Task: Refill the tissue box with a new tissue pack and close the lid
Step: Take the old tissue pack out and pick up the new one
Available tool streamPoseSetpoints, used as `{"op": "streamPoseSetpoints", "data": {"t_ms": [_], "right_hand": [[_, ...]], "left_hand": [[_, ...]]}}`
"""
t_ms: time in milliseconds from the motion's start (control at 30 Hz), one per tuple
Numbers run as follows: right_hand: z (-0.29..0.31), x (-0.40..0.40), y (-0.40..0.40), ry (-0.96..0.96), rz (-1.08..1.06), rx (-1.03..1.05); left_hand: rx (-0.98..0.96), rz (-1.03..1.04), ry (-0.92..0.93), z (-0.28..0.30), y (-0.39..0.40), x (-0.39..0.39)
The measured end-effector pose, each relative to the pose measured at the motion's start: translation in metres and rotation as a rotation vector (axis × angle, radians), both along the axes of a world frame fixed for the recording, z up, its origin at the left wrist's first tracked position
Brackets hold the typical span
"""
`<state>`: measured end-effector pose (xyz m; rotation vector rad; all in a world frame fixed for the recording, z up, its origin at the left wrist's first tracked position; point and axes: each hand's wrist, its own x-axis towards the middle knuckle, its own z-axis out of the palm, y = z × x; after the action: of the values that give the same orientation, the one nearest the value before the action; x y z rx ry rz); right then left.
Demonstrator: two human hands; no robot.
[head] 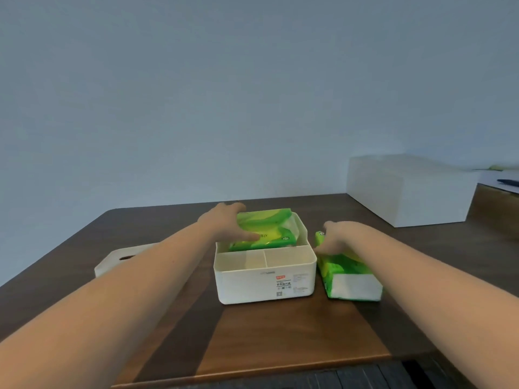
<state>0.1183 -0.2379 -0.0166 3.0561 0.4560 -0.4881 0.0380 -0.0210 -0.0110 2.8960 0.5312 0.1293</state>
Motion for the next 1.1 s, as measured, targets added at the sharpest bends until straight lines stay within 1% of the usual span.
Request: {"op": "streamPoseSetpoints", "data": {"t_ms": [133, 267, 400, 567, 667, 767, 867, 933, 1000, 1100], "right_hand": [[-0.012, 0.013, -0.003, 0.028, -0.066, 0.033], [-0.021, 0.017, -0.001, -0.020, -0.102, 0.100], [-0.028, 0.020, -0.001, -0.054, -0.136, 0.177], [-0.024, 0.023, 0.001, -0.061, -0.112, 0.208], [-0.011, 0.024, -0.002, -0.119, -0.113, 0.252], [0.011, 0.026, -0.001, -0.216, -0.102, 0.357], [0.034, 0.028, 0.006, -0.350, -0.030, 0.473], [0.048, 0.027, 0.018, -0.421, 0.062, 0.511], [0.059, 0.026, 0.032, -0.445, 0.185, 0.537], [0.065, 0.021, 0.055, -0.404, 0.405, 0.537]], "left_hand": [[0.029, 0.061, -0.028, -0.002, -0.001, 0.003], [0.039, 0.067, -0.081, 0.002, 0.000, 0.005], [-0.009, 0.099, -0.248, 0.005, 0.001, 0.005], [-0.143, 0.088, -0.467, 0.011, 0.005, 0.005], [-0.203, 0.089, -0.609, 0.019, 0.009, 0.003], [-0.204, 0.143, -0.717, 0.026, 0.023, 0.000], [-0.192, 0.223, -0.760, 0.027, 0.043, -0.003], [-0.169, 0.278, -0.716, 0.024, 0.056, -0.004], [-0.146, 0.319, -0.654, 0.017, 0.069, -0.005], [-0.124, 0.370, -0.574, 0.006, 0.085, -0.003]]}}
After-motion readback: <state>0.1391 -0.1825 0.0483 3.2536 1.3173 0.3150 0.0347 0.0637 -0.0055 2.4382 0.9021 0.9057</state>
